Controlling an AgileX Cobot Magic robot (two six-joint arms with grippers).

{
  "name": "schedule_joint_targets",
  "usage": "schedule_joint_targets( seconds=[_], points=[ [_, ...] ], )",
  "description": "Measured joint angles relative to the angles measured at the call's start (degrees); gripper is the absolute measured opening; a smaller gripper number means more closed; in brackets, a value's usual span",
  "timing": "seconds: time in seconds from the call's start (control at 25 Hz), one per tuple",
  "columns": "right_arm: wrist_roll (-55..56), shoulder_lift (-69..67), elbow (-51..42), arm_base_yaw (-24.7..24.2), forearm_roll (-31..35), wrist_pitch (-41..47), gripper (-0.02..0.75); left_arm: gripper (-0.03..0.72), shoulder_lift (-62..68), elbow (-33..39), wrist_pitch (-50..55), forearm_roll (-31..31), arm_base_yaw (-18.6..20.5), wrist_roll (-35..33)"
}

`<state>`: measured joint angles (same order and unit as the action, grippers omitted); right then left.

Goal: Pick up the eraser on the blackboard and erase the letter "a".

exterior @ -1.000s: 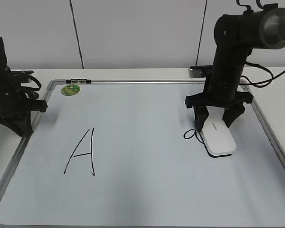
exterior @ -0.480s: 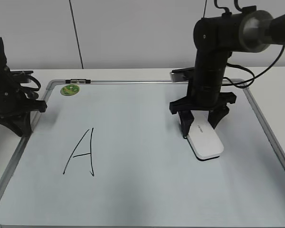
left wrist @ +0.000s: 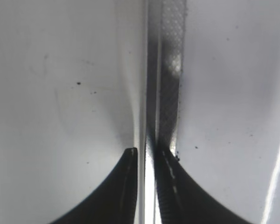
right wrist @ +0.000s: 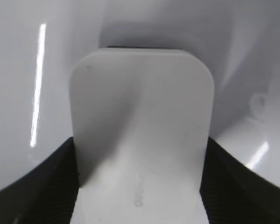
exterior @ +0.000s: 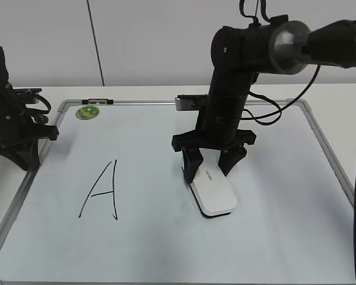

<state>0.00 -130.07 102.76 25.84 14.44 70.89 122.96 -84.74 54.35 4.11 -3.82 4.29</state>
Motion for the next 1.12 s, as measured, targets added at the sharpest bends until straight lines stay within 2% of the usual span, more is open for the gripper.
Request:
schedule_joint_targets(
  seconds=[0.16, 0.48, 0.8, 0.92, 1.12],
  points=[
    [0.9, 0.4, 2.3, 0.5, -2.3, -0.2, 0.523, 0.106, 0.0, 0.0, 0.0, 0.0, 0.0, 0.0],
    [6.8, 10.9, 4.1, -0.7, -15.6, -0.5, 0.523, 0.108, 0.0, -0.1, 0.0, 0.1, 0.0, 0.0],
    [7.4, 20.6, 2.0, -10.3, -16.3, -0.4, 0.523, 0.113, 0.0, -0.1, 0.0, 0.1, 0.0, 0.0],
    [7.6, 24.5, -2.5, -15.7, -16.8, -0.2, 0.523, 0.113, 0.0, -0.1, 0.0, 0.1, 0.0, 0.0],
    [7.2, 26.9, -10.4, -20.8, -16.9, -0.1, 0.523, 0.113, 0.0, -0.1, 0.0, 0.1, 0.0, 0.0]
  ],
)
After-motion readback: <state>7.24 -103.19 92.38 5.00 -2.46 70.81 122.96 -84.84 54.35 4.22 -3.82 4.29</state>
